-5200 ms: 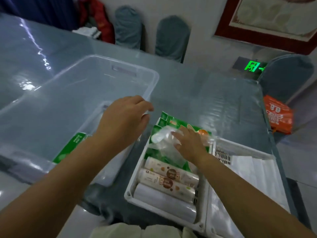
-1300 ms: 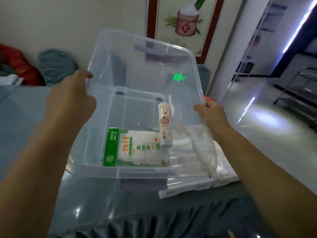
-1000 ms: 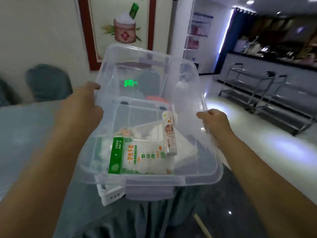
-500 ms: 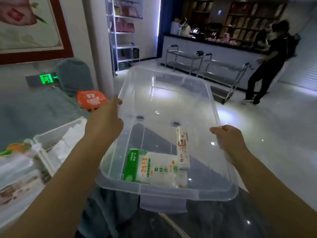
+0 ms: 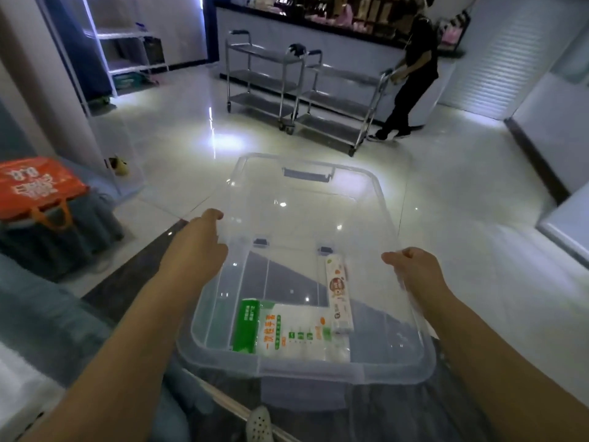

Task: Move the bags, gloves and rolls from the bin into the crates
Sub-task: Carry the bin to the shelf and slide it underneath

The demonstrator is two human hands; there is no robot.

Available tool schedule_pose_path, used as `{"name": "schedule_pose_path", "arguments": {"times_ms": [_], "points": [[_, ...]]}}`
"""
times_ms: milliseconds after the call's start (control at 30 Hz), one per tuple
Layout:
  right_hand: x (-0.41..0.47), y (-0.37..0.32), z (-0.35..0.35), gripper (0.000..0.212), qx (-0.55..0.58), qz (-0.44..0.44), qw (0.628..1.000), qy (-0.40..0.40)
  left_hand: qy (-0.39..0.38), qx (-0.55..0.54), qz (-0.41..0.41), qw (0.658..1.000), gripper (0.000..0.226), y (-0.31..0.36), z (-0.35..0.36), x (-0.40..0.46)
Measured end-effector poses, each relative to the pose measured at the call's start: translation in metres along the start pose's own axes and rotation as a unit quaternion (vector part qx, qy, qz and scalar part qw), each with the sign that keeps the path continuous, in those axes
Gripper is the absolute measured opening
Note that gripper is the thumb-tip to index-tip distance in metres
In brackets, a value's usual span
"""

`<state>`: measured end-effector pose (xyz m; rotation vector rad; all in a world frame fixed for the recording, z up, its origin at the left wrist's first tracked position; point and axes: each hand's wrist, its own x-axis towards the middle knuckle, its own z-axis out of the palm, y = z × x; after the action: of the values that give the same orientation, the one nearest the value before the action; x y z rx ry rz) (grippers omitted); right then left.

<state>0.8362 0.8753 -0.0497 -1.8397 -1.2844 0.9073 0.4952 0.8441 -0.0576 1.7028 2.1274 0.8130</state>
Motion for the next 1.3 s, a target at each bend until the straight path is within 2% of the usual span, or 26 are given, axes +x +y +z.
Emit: {"name": "schedule_pose_path", "arguments": {"times_ms": [300,533,633,767,1033,1167,1300], "points": [[0.195,-0.044,0.067,0.02,-0.052,0.038,0.997,-0.036,-0.117,-0.027,-0.075,0.99,0.068,-0.032,0.075,0.188],[0.347,-0.068,0.129,0.02,-0.048,0.046,0.995,-0.077,-0.122,-0.022,-0.132,0.983,0.035,-0.051,0.122,0.318],[0.424,-0.081,0.164,0.02,-0.045,0.032,0.993,-0.107,-0.127,-0.003,-0.149,0.981,0.032,-0.057,0.145,0.379],[0.536,-0.116,0.21,0.019,-0.051,0.018,0.986,-0.16,-0.126,-0.008,-0.221,0.967,0.03,-0.058,0.16,0.47],[0.716,-0.212,0.318,0.021,-0.072,-0.016,0.963,-0.261,-0.035,-0.041,-0.32,0.946,0.023,-0.075,0.156,0.625],[0.79,-0.256,0.392,0.02,-0.078,-0.022,0.952,-0.294,0.013,-0.011,-0.331,0.943,0.025,-0.11,0.151,0.709],[0.863,-0.304,0.467,0.01,-0.085,-0.011,0.943,-0.321,0.025,-0.049,-0.344,0.937,0.018,-0.16,0.148,0.81]]}}
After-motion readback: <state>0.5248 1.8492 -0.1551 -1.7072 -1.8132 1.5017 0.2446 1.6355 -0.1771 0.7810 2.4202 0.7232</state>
